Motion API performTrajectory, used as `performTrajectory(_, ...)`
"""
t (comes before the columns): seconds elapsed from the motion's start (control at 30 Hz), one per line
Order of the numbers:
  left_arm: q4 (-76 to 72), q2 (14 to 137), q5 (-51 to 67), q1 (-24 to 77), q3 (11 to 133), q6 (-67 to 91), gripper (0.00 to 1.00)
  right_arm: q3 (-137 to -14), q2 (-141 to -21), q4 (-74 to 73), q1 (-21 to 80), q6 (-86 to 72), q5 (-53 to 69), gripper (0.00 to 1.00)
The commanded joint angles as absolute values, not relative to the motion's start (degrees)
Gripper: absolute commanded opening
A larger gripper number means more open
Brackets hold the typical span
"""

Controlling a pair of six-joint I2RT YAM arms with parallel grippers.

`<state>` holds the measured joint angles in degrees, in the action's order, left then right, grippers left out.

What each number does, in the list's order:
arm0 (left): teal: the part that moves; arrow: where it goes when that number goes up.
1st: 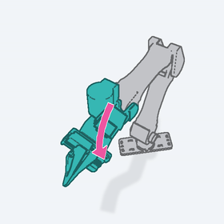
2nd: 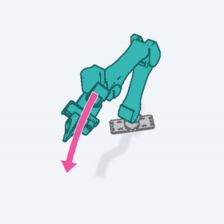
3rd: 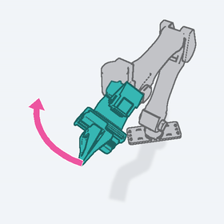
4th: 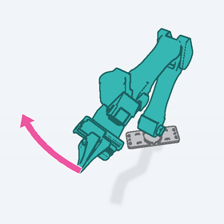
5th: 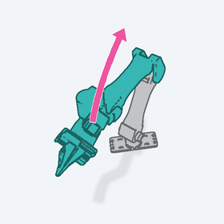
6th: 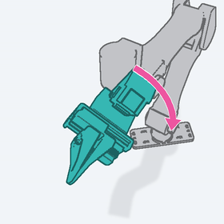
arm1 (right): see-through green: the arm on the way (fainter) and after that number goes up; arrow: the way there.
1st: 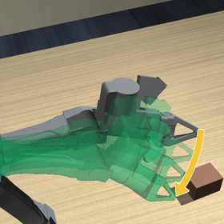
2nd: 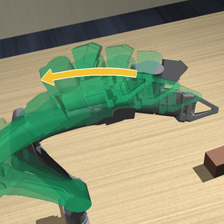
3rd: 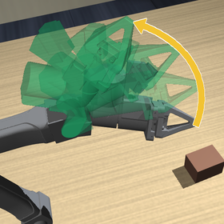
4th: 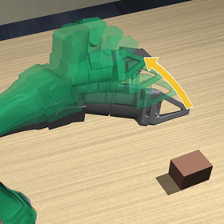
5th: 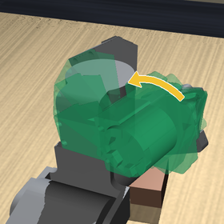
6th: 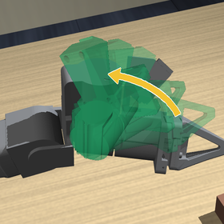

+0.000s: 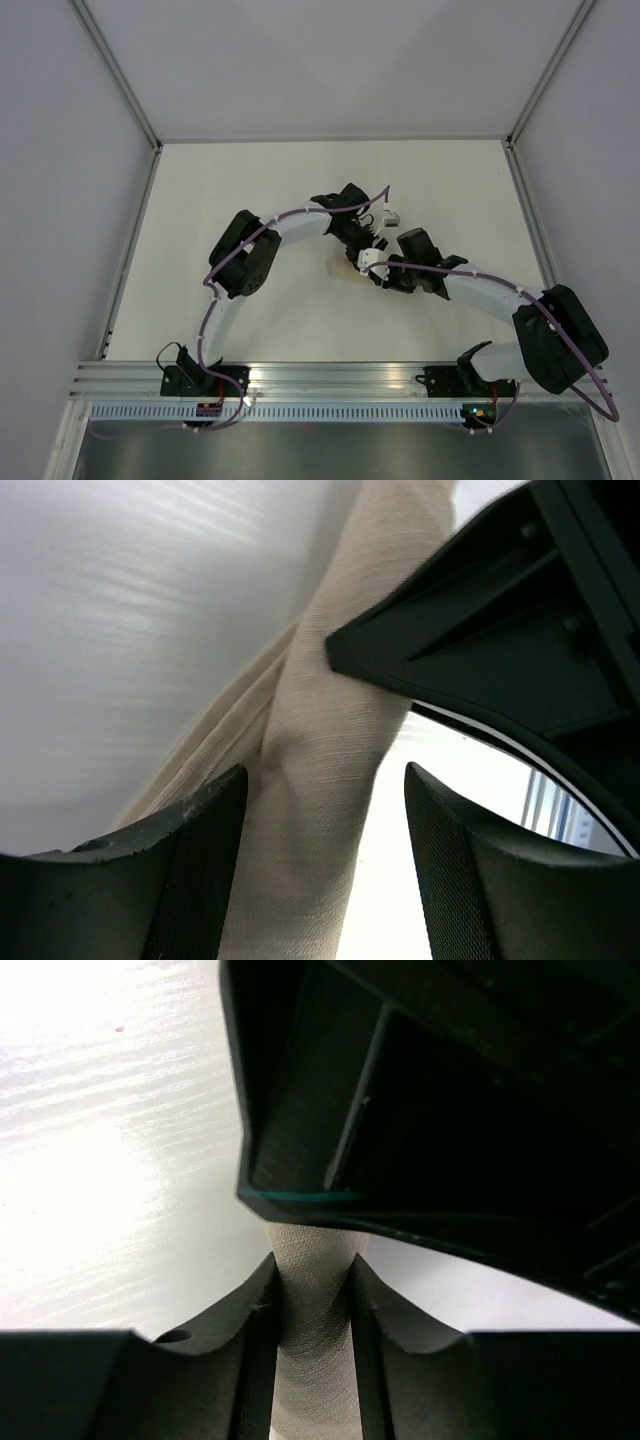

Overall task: Fold the napkin, place the utensils inside, and roll it up
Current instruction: Roll the napkin with the utensil

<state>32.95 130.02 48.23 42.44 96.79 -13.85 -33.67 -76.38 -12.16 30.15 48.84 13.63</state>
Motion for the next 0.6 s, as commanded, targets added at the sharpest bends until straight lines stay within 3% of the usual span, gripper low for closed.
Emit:
performTrajectory(0.0,29.6,126.0,41.4,40.7,95.9,-9.8,0.70,-36.9,-78.7,-17.0,30.3,44.9,14.0,0.35)
performTrajectory(0.33,17.7,113.7,36.5,32.9,91.5,-0.6,0.73,-44.5,-88.9,-23.1,28.7,38.9,16.1,0.34)
performTrajectory(0.57,6.9,100.3,19.5,31.6,77.1,10.8,0.74,-53.7,-99.1,-28.5,23.2,33.3,21.9,0.34)
